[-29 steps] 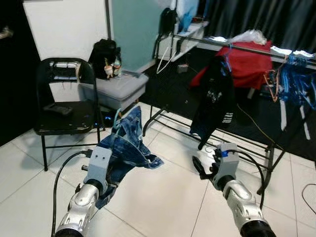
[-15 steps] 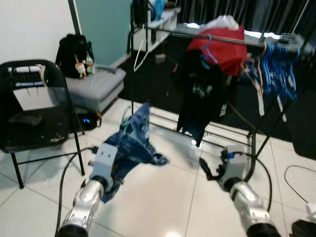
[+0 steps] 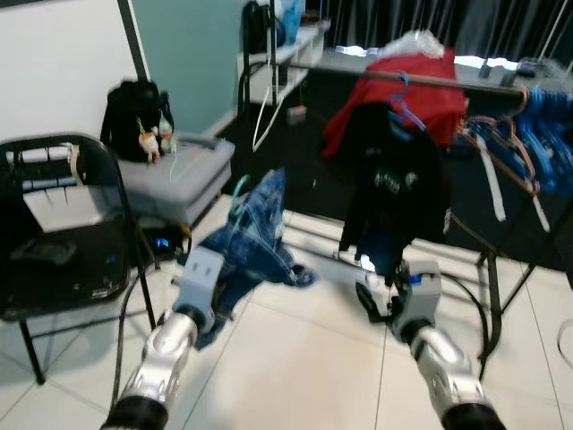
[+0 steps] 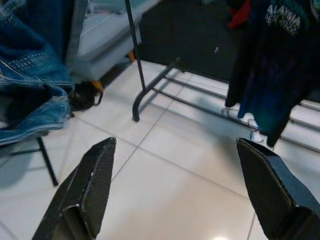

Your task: Hang hanger

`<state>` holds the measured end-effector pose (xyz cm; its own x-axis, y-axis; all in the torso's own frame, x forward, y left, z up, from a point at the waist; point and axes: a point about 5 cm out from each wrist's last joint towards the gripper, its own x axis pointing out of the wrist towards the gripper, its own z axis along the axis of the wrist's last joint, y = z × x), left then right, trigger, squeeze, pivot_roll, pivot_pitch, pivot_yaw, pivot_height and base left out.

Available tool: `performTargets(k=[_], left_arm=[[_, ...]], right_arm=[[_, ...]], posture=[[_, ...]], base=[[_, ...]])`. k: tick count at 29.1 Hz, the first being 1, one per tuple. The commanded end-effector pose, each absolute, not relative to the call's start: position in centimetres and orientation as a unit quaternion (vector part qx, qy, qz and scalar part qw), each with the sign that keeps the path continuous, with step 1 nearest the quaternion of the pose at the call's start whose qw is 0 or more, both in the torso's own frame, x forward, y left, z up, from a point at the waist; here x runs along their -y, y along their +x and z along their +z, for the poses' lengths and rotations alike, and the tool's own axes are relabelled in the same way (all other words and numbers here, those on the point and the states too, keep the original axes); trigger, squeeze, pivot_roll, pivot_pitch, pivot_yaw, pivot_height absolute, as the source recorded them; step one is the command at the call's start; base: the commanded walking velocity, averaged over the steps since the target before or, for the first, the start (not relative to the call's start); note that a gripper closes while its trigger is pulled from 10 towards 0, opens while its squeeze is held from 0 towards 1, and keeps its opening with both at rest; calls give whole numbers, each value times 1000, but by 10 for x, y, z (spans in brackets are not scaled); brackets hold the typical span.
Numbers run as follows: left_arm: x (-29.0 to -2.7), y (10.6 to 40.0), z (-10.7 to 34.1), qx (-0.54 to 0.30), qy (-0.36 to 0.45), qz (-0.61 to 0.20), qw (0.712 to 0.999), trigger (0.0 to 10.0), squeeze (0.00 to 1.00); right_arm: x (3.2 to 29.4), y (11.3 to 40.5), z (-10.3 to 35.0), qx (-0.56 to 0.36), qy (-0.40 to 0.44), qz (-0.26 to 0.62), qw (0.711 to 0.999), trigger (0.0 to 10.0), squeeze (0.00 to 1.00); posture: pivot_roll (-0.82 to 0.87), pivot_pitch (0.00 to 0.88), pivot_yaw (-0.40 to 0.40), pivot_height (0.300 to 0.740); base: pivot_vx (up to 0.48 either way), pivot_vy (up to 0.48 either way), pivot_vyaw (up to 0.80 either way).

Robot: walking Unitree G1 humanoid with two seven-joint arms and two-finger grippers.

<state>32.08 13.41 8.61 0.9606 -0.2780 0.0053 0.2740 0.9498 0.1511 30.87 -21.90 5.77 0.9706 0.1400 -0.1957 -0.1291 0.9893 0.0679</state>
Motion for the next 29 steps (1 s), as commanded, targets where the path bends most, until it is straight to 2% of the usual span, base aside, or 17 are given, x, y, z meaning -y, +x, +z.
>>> performTargets(k=[1,18,29], left_arm=[[-134,326,100,42,74,-141,986,10000,0],[-116,331,111,58,58,-165,983,10000,0],[-109,334,109,32,57,-146,987,10000,0]], right_arm=[[212,309,56,-101,35,74,992,10000,0],[214,310,56,-103,35,70,992,10000,0],[215,310,58,-100,39,71,992,10000,0]], posture=[[-120,0,4,740],[-132,0,5,740],[-138,0,4,740]], base=[[480,0,-763],[480,0,-782],[480,0,0]])
